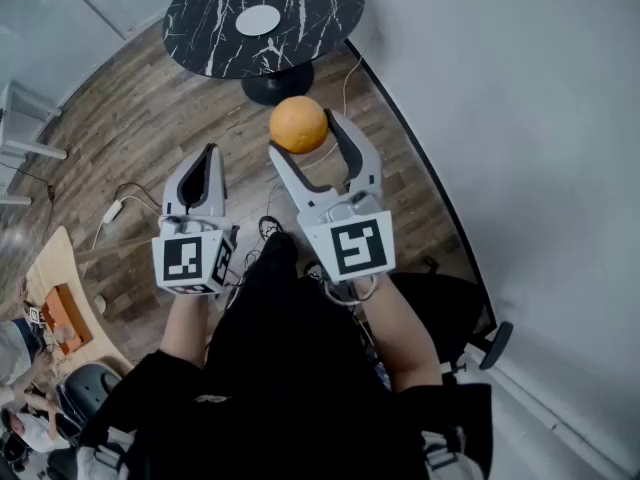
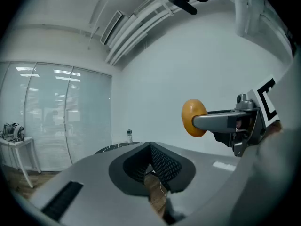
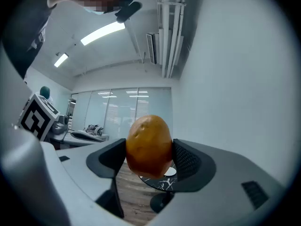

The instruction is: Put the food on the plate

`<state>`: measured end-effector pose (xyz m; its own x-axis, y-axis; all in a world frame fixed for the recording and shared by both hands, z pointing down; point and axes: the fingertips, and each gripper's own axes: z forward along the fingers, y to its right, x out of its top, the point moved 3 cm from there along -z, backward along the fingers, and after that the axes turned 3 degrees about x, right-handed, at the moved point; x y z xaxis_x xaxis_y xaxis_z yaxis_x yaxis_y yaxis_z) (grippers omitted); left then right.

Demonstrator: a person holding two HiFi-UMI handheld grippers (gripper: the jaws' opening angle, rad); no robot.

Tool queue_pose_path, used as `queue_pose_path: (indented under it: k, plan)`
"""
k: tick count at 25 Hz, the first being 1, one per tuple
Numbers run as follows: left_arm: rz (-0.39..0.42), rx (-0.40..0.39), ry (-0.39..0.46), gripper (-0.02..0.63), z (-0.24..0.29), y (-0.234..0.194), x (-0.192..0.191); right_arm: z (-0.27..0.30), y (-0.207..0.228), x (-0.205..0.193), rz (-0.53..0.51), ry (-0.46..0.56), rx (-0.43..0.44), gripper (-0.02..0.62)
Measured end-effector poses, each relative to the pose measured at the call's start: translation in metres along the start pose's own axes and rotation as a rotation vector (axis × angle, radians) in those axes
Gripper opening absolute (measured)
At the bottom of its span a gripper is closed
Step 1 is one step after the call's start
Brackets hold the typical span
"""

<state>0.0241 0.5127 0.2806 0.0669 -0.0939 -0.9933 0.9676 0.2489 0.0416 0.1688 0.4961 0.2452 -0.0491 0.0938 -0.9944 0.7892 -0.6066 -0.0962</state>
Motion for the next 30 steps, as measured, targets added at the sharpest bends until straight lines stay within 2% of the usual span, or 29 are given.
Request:
queue_pose_path:
  k: [10, 16, 22, 27, 30]
  plan:
    - [0.007, -0.021, -0.015, 0.0, 0.087, -0.081, 0.006, 0.112, 0.028, -0.015, 0.021, -0.051, -0.019, 0.305]
    - [0.006, -0.073, -0.043, 0.0, 0.122, -0.118, 0.003, 0.155, 0.034, -0.016, 0.003, -0.076, -0.039, 0.304]
    - [0.004, -0.124, -0.064, 0.0, 0.146, -0.119, 0.0, 0.171, 0.049, -0.022, 0.01, -0.088, -0.06, 0.305]
    - [-0.044, -0.223, -0.155, 0.0, 0.173, -0.108, -0.018, 0.186, 0.07, -0.039, 0.013, -0.129, -0.048, 0.305]
    - [-0.034, -0.221, -0.186, 0.0, 0.197, -0.106, -0.021, 0.201, 0.088, -0.053, 0.031, -0.145, -0.026, 0.305]
